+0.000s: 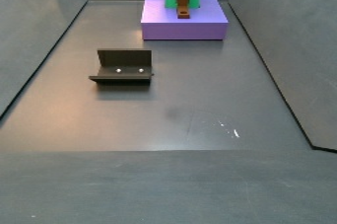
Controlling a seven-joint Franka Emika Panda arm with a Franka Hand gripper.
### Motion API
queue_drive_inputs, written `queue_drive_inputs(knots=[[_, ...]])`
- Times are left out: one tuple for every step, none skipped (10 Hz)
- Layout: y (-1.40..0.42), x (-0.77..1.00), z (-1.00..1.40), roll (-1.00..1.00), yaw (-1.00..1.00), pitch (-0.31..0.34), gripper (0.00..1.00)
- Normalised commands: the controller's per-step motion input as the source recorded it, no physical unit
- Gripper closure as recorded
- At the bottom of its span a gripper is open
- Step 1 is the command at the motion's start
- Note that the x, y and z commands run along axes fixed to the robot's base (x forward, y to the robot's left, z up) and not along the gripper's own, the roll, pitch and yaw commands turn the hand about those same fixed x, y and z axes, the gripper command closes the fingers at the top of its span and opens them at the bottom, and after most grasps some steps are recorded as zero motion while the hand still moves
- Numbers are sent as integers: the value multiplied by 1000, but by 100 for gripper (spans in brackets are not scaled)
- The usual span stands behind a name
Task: Pick up the red object. Move up. Move to above the board. Insert the red object.
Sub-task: Insert the red object.
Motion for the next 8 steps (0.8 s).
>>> queue_drive_inputs(knots=[[-74, 0, 0, 19, 0, 0, 100], [0, 0, -86, -79, 0, -19, 100], [97, 120, -529, -286, -177, -96, 100], [354, 94, -323, -347, -389, -190, 100], [654, 14, -534, -286, -180, -83, 100], [863, 0, -797, -130, -43, -69, 100], [263, -89, -871, 251, 0, -30, 100], [0, 0, -726, 329, 0, 0, 100]])
